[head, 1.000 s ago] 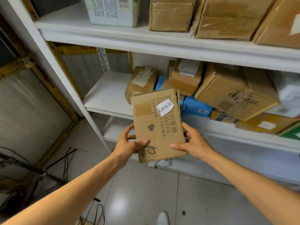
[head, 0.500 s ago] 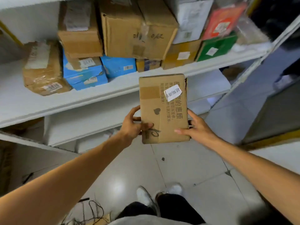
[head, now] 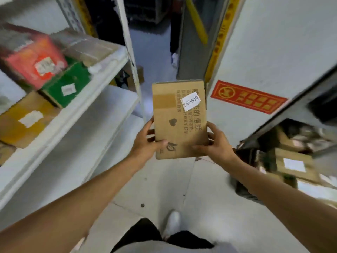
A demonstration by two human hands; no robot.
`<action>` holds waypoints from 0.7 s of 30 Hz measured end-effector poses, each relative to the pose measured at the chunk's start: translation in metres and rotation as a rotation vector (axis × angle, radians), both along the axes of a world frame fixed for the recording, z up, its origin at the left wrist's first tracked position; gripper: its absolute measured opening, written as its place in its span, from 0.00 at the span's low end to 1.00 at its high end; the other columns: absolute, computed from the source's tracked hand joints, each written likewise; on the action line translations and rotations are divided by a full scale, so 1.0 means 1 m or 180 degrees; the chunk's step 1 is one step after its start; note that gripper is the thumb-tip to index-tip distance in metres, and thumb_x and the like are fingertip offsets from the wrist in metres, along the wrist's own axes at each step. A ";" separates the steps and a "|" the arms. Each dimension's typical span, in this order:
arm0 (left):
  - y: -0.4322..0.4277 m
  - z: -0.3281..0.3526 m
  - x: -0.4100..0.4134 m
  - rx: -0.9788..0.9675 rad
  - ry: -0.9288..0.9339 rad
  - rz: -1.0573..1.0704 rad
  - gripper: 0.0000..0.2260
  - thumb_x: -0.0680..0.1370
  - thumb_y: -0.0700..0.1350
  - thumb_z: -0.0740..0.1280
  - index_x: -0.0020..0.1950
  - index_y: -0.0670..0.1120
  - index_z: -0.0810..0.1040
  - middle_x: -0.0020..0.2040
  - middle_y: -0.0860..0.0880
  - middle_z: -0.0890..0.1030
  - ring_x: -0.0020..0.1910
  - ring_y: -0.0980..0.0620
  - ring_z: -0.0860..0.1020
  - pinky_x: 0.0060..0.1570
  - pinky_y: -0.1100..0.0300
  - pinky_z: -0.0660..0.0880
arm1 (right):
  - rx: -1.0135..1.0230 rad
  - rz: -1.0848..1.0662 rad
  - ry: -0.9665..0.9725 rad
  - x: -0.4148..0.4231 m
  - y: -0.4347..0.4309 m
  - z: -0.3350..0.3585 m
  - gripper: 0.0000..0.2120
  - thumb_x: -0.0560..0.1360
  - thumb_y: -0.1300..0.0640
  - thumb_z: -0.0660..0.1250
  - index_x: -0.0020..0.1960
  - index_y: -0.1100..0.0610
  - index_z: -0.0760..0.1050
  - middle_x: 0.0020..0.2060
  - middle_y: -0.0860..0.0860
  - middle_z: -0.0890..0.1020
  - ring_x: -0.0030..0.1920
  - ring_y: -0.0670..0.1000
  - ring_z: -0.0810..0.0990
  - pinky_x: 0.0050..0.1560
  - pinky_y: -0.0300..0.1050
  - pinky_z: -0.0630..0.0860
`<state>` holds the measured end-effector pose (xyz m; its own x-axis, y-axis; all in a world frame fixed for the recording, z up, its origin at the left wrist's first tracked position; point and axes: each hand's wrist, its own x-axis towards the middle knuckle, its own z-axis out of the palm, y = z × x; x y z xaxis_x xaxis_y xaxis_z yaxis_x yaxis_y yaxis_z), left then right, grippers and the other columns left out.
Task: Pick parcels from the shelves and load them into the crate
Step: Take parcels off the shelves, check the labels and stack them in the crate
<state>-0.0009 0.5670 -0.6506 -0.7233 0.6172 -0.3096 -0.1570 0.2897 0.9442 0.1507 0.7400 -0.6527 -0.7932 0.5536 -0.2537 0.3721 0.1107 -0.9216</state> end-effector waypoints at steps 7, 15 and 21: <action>0.142 -0.005 0.043 -0.0036 -0.0022 -0.1369 0.35 0.71 0.37 0.75 0.74 0.55 0.66 0.58 0.52 0.80 0.56 0.54 0.78 0.53 0.56 0.79 | -0.0109 -0.1069 -0.0028 0.108 0.062 0.006 0.45 0.64 0.69 0.78 0.72 0.44 0.62 0.59 0.43 0.76 0.59 0.43 0.76 0.51 0.36 0.78; 0.284 -0.013 0.099 -0.0139 -0.0072 -0.2795 0.42 0.70 0.33 0.75 0.76 0.59 0.61 0.55 0.55 0.78 0.57 0.53 0.78 0.55 0.46 0.79 | -0.0175 -0.2576 -0.0042 0.178 0.098 0.005 0.47 0.59 0.67 0.76 0.74 0.54 0.61 0.66 0.53 0.72 0.66 0.55 0.71 0.59 0.61 0.77; 0.367 -0.016 0.129 -0.0207 0.0033 -0.3539 0.42 0.70 0.34 0.75 0.77 0.57 0.60 0.61 0.51 0.77 0.60 0.50 0.76 0.57 0.46 0.79 | -0.0145 -0.3447 0.0018 0.199 0.126 -0.009 0.45 0.60 0.74 0.75 0.71 0.51 0.64 0.63 0.50 0.74 0.66 0.56 0.71 0.60 0.61 0.75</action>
<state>0.1284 0.9344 -0.6664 0.2194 0.9060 -0.3620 0.2285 0.3130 0.9218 0.3501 0.8663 -0.6612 0.1099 0.9508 -0.2897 0.2472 -0.3085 -0.9185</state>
